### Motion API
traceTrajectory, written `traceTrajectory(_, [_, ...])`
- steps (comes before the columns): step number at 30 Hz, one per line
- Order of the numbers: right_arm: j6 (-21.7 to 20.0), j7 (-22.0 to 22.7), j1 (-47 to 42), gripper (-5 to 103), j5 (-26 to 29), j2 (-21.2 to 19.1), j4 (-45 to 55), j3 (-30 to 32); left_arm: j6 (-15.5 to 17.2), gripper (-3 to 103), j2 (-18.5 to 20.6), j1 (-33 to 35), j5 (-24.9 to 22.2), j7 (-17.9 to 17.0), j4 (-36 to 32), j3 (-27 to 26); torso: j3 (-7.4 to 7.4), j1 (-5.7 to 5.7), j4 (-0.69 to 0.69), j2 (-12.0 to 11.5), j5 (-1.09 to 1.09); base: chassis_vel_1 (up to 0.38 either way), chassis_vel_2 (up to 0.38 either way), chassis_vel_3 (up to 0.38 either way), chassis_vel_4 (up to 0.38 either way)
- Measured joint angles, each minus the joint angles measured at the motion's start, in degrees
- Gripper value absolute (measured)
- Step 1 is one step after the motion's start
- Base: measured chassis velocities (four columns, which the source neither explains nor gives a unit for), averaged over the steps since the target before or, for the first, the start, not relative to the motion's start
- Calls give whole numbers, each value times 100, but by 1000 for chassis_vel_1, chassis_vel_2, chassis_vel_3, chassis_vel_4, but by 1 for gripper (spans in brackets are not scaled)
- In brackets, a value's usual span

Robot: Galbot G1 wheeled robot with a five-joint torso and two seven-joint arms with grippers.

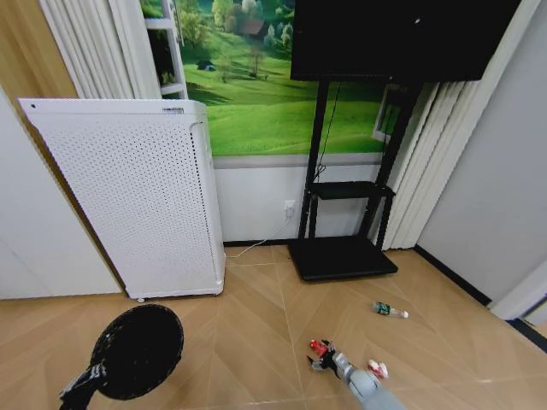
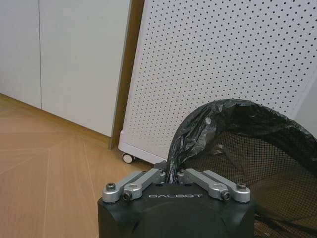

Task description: Pick up the trash bin and place the garbage on the floor into it.

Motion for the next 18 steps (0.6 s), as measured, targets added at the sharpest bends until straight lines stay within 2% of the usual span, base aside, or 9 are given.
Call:
traceTrajectory(2, [-48,64,40,103,-13,1,-73,-1,4,4,7,-12,0,0,16,13,0,0,0,0,0,0,0,0,0])
traceTrajectory(4, [-147,150,90,97,-19,-6,-159,2,11,4,29,-45,0,-6,46,35,0,0,0,0,0,0,0,0,0])
traceTrajectory(6, [-164,155,94,97,-18,-12,-167,2,11,4,33,-49,0,-8,50,37,0,0,0,0,0,0,0,0,0])
traceTrajectory(8, [-190,160,101,85,-17,-56,-199,6,31,4,72,-100,-3,-37,84,69,0,0,0,0,-2,0,0,0,0])
traceTrajectory(10, [-174,168,100,85,-15,-56,-209,12,35,4,85,-121,-6,-53,98,80,0,0,0,0,-2,0,0,0,0])
traceTrajectory(12, [-154,171,76,73,-9,-55,-193,17,47,4,105,-160,-9,-81,115,100,0,0,0,0,0,0,0,0,0])
traceTrajectory(13, [-154,171,76,73,-9,-55,-193,17,47,4,105,-160,-9,-81,115,100,0,0,0,0,0,0,0,0,0])
traceTrajectory(15, [-153,160,46,63,-8,-57,-147,8,56,4,118,-188,-12,-97,136,117,0,0,0,0,0,0,0,0,0])
traceTrajectory(18, [-153,144,34,52,-7,-58,-130,2,58,4,120,-199,-13,-103,146,125,0,0,0,0,0,0,0,0,0])
